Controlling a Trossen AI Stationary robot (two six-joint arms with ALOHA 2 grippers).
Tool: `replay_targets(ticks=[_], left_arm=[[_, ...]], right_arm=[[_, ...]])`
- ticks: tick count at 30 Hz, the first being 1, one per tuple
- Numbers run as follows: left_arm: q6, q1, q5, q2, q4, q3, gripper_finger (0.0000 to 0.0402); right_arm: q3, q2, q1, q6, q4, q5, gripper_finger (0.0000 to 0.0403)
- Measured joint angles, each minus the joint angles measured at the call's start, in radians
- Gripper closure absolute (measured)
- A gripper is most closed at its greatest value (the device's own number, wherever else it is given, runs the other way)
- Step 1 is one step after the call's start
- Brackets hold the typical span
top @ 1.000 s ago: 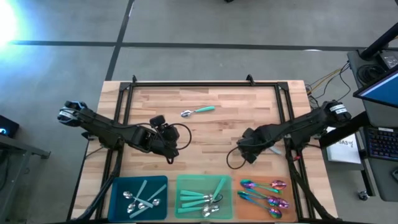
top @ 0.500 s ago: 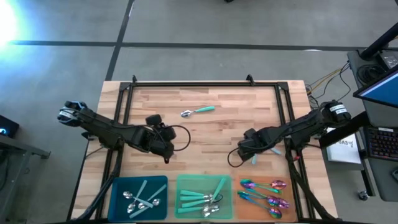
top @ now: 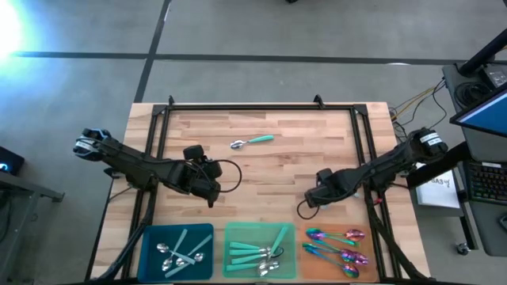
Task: Sort silverware by color (type)
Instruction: Put the light blue spoon into the blue bin
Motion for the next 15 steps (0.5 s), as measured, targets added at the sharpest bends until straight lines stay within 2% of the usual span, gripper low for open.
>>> replay_targets(ticks=[6,9,15], left_arm=[[0.0,0.0,-0.001,0.0,0.0,0.0,0.0232],[-0.002,0.0,-0.001,0.0,0.001,0.0,0.0232],[-0.026,0.0,-0.001,0.0,0.005,0.0,0.0232]], right_arm=[[-0.068,0.0,0.02,0.092,0.017,0.019,0.022],[-0.107,-0.002,0.019,0.085,0.063,0.025,0.0229],[-0.153,-0.003,0.019,0.032,0.099,0.026,0.0276]])
